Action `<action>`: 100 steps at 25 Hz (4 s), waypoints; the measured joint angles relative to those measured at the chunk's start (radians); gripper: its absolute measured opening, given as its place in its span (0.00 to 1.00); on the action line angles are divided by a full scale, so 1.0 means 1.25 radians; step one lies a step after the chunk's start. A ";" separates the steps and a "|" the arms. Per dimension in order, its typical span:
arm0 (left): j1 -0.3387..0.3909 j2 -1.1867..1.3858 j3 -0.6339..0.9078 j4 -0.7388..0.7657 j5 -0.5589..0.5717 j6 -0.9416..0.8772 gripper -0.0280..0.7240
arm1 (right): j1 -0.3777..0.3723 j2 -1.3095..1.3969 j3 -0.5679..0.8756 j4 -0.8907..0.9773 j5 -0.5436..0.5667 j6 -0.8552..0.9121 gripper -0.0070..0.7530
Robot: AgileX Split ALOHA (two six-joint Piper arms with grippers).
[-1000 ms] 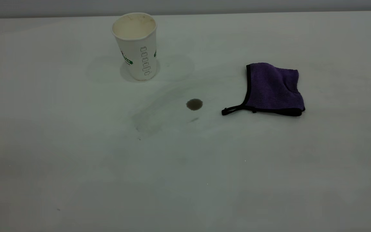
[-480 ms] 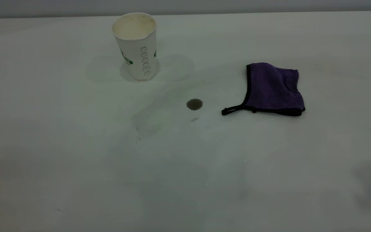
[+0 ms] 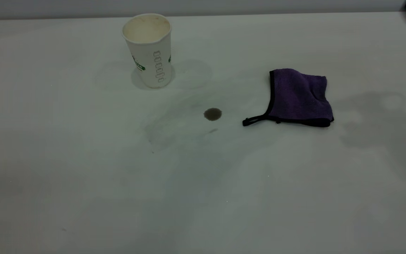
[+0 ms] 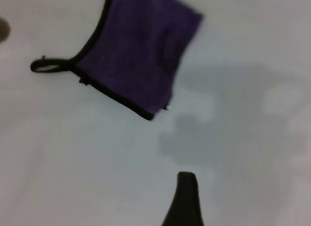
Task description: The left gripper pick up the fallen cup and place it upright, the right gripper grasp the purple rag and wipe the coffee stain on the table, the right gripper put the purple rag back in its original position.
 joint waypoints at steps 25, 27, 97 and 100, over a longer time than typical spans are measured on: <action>0.000 0.000 0.000 0.000 0.000 0.000 0.66 | 0.153 0.591 -0.416 -0.034 -0.045 -0.068 0.79; 0.000 0.000 0.000 0.000 0.000 0.000 0.66 | 0.153 0.594 -0.419 -0.038 -0.052 -0.068 0.68; 0.000 0.000 0.000 -0.001 0.002 0.000 0.66 | 0.087 0.169 -0.591 -0.260 0.495 0.311 0.96; 0.000 0.000 0.000 -0.001 0.002 0.000 0.66 | 0.111 0.038 -0.545 -0.259 0.506 0.309 0.96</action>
